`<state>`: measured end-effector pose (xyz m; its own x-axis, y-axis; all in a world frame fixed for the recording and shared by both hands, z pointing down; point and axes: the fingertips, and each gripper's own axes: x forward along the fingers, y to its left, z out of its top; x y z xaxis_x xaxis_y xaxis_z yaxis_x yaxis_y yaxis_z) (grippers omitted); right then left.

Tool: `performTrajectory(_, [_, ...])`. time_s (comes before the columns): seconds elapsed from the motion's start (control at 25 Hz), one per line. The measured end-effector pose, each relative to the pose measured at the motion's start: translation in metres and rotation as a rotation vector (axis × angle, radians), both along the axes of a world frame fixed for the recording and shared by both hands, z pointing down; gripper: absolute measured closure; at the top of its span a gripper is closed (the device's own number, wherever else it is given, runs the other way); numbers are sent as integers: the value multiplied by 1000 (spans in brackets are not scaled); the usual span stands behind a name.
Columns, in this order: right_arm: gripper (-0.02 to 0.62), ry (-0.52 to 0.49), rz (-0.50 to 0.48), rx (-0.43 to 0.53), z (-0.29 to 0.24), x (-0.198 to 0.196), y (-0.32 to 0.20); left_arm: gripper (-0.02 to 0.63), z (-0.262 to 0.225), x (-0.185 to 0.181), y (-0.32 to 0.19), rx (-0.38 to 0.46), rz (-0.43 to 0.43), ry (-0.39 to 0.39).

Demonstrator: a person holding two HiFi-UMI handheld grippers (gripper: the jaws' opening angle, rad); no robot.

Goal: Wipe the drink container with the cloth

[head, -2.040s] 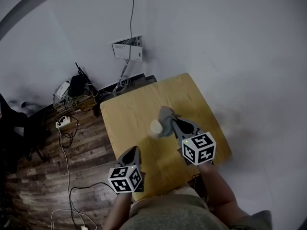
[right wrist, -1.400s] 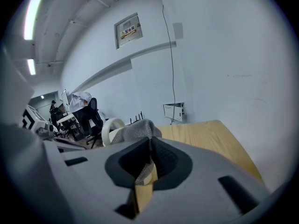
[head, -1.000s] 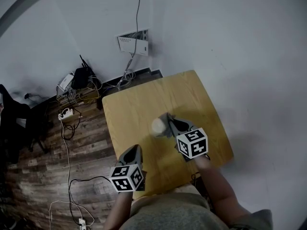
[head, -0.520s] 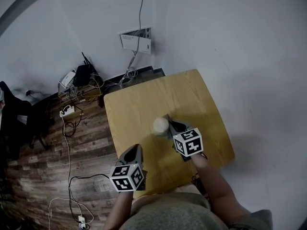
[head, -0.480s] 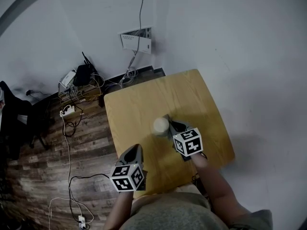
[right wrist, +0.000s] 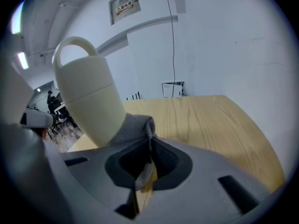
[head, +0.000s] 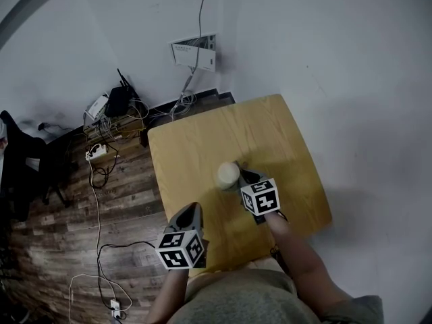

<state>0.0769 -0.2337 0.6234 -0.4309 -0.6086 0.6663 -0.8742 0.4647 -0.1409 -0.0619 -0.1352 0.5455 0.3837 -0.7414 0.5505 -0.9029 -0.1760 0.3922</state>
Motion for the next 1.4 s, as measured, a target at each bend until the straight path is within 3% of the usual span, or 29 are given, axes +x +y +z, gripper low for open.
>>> performTrajectory(0.76, [586, 38, 76, -49, 30, 4, 6, 603, -6, -14, 14, 10, -9, -3])
performTrajectory(1.4, [586, -40, 273, 146, -47, 36, 39, 603, -19, -23, 31, 51, 37, -3])
